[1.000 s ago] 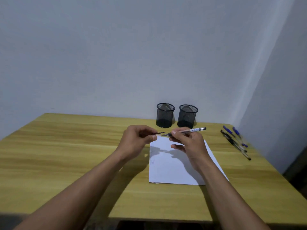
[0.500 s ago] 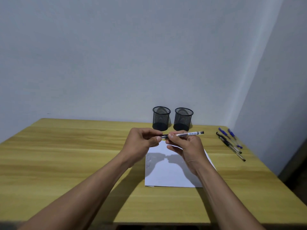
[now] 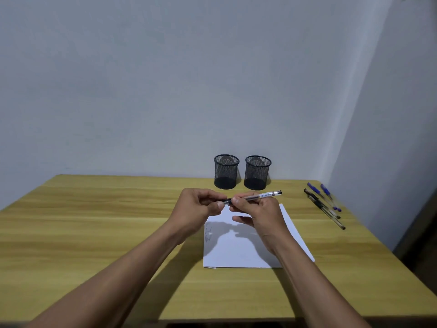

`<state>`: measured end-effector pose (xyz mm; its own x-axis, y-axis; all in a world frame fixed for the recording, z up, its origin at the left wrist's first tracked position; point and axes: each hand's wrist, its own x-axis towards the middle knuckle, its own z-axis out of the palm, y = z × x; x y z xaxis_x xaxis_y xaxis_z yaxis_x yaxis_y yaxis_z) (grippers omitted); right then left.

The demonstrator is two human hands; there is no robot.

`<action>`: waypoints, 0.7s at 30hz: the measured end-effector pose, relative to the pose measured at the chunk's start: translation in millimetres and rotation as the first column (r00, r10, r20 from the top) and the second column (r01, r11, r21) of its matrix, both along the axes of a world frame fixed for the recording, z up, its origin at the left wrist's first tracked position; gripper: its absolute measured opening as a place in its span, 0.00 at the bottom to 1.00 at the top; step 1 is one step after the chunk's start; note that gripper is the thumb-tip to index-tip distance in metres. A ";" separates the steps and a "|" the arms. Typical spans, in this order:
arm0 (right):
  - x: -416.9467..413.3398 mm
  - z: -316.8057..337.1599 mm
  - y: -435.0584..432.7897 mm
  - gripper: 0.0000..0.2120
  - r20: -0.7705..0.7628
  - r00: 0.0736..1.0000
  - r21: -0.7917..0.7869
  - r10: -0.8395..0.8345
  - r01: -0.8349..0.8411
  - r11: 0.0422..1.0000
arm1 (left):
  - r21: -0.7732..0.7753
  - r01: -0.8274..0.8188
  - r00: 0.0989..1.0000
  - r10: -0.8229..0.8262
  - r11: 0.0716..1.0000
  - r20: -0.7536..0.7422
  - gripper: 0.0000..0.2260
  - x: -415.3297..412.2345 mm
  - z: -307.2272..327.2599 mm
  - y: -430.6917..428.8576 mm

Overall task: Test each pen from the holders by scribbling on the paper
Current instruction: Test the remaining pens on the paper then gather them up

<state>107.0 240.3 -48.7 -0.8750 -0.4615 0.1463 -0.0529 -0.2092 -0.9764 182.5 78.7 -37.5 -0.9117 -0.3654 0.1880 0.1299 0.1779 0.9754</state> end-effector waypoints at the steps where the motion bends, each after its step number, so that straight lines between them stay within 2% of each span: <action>1: -0.2 0.3 0.9 0.04 0.011 1.000 -0.006 0.005 -0.005 1.000 | -0.001 0.003 1.000 -0.003 1.000 -0.003 0.06 0.1 0.5 0.9; 6: -3.6 10.7 9.6 0.06 0.078 0.995 0.022 0.061 -0.063 0.998 | 0.060 -0.007 1.000 0.008 0.998 -0.015 0.06 -2.4 5.4 3.7; 9: -10.6 24.3 25.6 0.05 0.072 0.997 0.029 0.021 -0.023 0.999 | 0.039 -0.029 1.000 0.029 0.999 -0.006 0.05 -7.6 11.9 -0.7; 12: -19.5 39.3 48.2 0.04 -0.137 0.991 0.241 0.002 0.031 0.970 | -0.034 -0.013 1.000 0.013 0.999 -0.007 0.06 -13.9 20.0 1.5; 14: -23.7 46.2 60.6 0.07 -0.286 0.958 0.393 0.013 0.105 0.913 | -0.101 0.009 1.000 -0.011 0.995 -0.017 0.06 -21.0 25.8 9.4; 16: -27.8 51.0 72.5 0.05 -0.415 0.910 0.508 0.012 0.221 0.833 | -0.149 0.039 0.999 -0.042 0.988 -0.021 0.06 -33.5 29.9 19.6; 21: -35.5 57.5 107.7 0.03 -0.591 0.807 0.640 0.018 0.455 0.619 | -0.290 0.101 0.994 -0.109 0.952 -0.011 0.07 -75.3 32.1 52.7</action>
<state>71.5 348.1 8.8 -0.8608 -0.4158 0.2935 -0.5060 0.6364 -0.5823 107.2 131.3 -5.4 -0.9351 -0.1945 0.2963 0.1883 0.4357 0.8802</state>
